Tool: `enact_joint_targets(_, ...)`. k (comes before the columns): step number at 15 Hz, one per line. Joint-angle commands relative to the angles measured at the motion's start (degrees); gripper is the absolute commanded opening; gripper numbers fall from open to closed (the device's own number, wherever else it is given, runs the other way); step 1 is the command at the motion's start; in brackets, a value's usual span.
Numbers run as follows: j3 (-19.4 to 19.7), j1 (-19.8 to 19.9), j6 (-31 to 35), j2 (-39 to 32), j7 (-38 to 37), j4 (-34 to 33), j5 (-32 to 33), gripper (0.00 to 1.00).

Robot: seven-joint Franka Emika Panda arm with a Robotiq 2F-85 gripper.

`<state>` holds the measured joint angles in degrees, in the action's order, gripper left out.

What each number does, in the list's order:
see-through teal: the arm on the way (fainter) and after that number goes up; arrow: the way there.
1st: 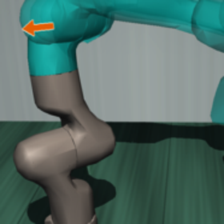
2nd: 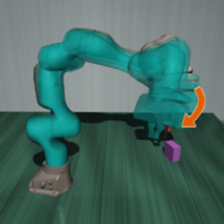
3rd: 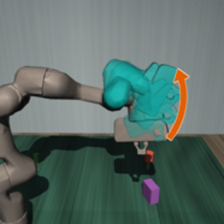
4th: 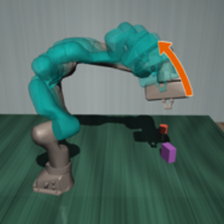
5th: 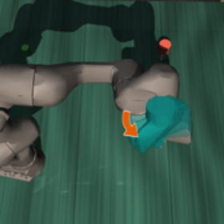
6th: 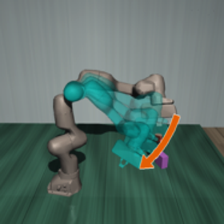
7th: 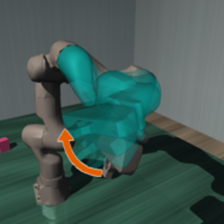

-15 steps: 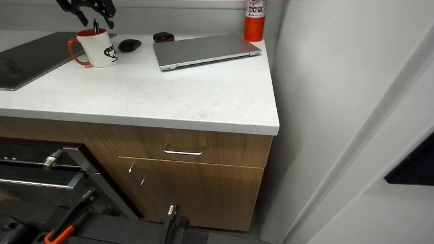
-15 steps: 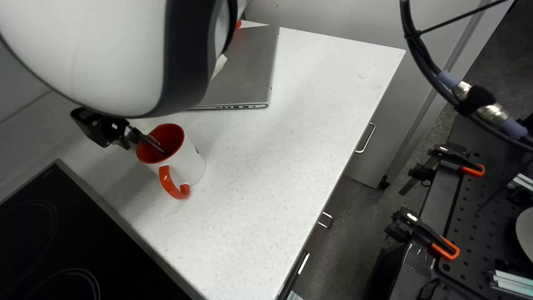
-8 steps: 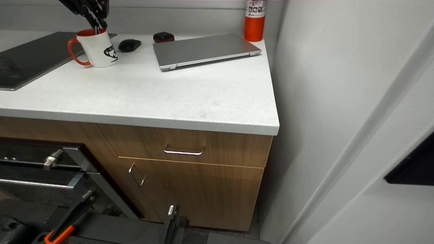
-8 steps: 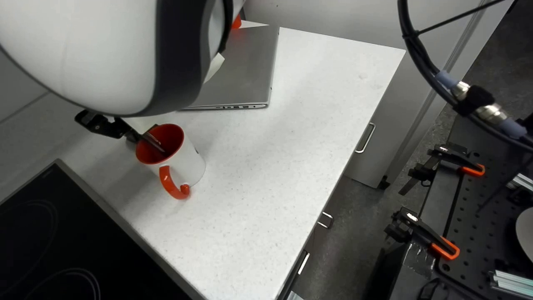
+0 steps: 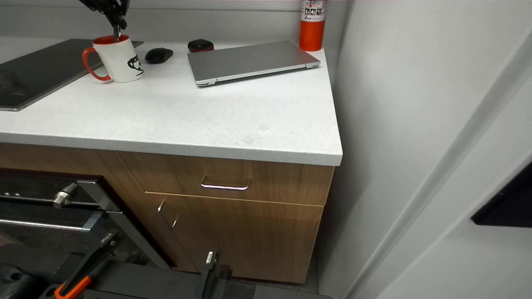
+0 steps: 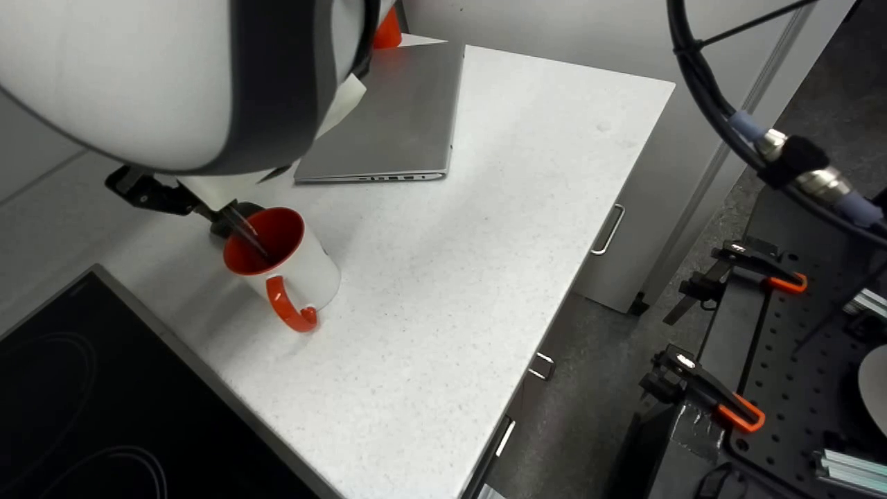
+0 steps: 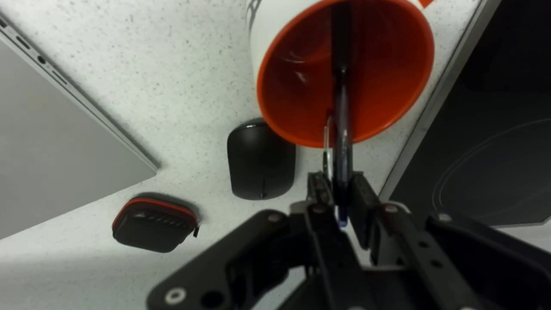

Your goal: Pick up the black pen from the white mug cup and place it on the table.

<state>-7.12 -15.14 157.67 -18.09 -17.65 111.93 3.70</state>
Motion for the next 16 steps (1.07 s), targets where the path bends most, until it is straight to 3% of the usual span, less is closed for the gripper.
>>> enact_joint_targets(1, 1.40, -0.60, 0.24, 5.49, -0.90, 2.86, 1.03, 0.04)
enact_joint_targets(6, 1.59, 0.27, -1.38, 12.86, -1.92, 4.80, 2.53, 0.04)
enact_joint_targets(9, 3.74, -0.37, -4.97, 15.22, -5.38, 5.14, 9.95, 0.04)
enact_joint_targets(12, 3.39, 1.91, -11.08, 14.32, -8.66, 5.70, 17.44, 0.04)
enact_joint_targets(16, 3.72, 3.49, -19.67, 10.49, -10.20, 6.61, 20.38, 0.04)
